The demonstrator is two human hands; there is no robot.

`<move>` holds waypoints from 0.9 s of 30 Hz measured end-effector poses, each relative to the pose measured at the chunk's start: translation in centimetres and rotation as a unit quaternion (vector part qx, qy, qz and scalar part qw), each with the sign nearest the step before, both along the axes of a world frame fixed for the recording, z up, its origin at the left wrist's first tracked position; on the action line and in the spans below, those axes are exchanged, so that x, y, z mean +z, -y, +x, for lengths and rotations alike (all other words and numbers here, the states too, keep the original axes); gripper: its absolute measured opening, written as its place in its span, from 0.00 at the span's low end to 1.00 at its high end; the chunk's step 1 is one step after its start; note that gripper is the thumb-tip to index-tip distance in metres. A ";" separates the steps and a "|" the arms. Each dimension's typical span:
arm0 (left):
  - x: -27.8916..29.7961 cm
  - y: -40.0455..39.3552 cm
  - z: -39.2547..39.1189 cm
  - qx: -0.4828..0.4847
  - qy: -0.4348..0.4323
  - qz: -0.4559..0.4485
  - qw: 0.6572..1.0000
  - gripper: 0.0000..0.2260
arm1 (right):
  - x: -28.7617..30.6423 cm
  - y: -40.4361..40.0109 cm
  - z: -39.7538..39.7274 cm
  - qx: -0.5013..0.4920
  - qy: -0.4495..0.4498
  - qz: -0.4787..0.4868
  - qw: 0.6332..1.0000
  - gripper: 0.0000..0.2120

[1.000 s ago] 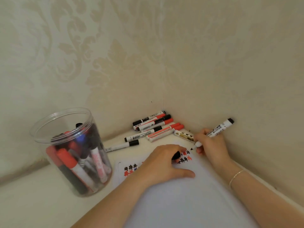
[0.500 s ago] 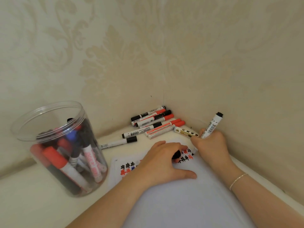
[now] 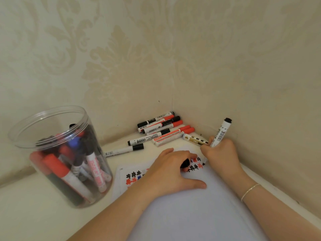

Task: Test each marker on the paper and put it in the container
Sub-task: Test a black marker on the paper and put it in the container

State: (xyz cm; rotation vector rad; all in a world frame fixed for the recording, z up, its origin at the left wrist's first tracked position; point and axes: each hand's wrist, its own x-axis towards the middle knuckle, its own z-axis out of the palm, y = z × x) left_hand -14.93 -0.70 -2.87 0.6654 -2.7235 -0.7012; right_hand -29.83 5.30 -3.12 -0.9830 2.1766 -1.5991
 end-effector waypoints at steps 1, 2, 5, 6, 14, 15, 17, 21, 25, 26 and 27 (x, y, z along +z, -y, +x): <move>0.0 0.0 0.0 0.001 0.000 0.001 1.000 0.34 | 0.0 0.0 0.0 -0.004 -0.011 0.003 1.000 0.19; 0.0 0.0 0.0 0.001 -0.001 0.001 1.000 0.34 | 0.0 0.0 0.0 -0.007 -0.018 0.004 1.000 0.19; 0.0 0.0 0.0 0.001 0.002 0.007 1.000 0.34 | 0.0 -0.1 -0.1 -0.006 -0.012 -0.005 1.000 0.17; 0.0 0.0 0.0 0.000 0.003 0.007 1.000 0.34 | 0.0 -0.1 -0.1 -0.007 0.001 -0.012 1.000 0.16; -0.3 0.1 -0.1 0.000 0.006 0.001 1.000 0.35 | 0.1 0.0 0.3 -0.002 -0.021 0.000 1.000 0.20; -0.3 0.2 -0.1 0.000 0.005 0.003 1.000 0.35 | 0.2 0.0 0.3 -0.001 -0.020 0.003 1.000 0.20; -0.3 0.2 -0.1 0.000 0.002 0.005 1.000 0.35 | 0.2 -0.1 0.2 -0.003 -0.012 0.004 1.000 0.19; -0.4 0.2 -0.1 -0.002 0.002 0.010 1.000 0.35 | 0.1 -0.2 0.1 -0.012 0.003 -0.016 1.000 0.16; -0.3 0.2 -0.1 0.002 -0.006 0.014 1.000 0.35 | 0.2 -0.1 0.3 -0.006 -0.019 0.002 1.000 0.18; -0.3 0.2 0.0 0.003 -0.007 0.016 1.000 0.35 | 0.2 -0.1 0.4 -0.005 -0.024 0.006 1.000 0.19; -0.3 0.2 0.0 0.004 -0.008 0.017 1.000 0.35 | 0.2 -0.1 0.4 -0.005 -0.030 0.010 1.000 0.20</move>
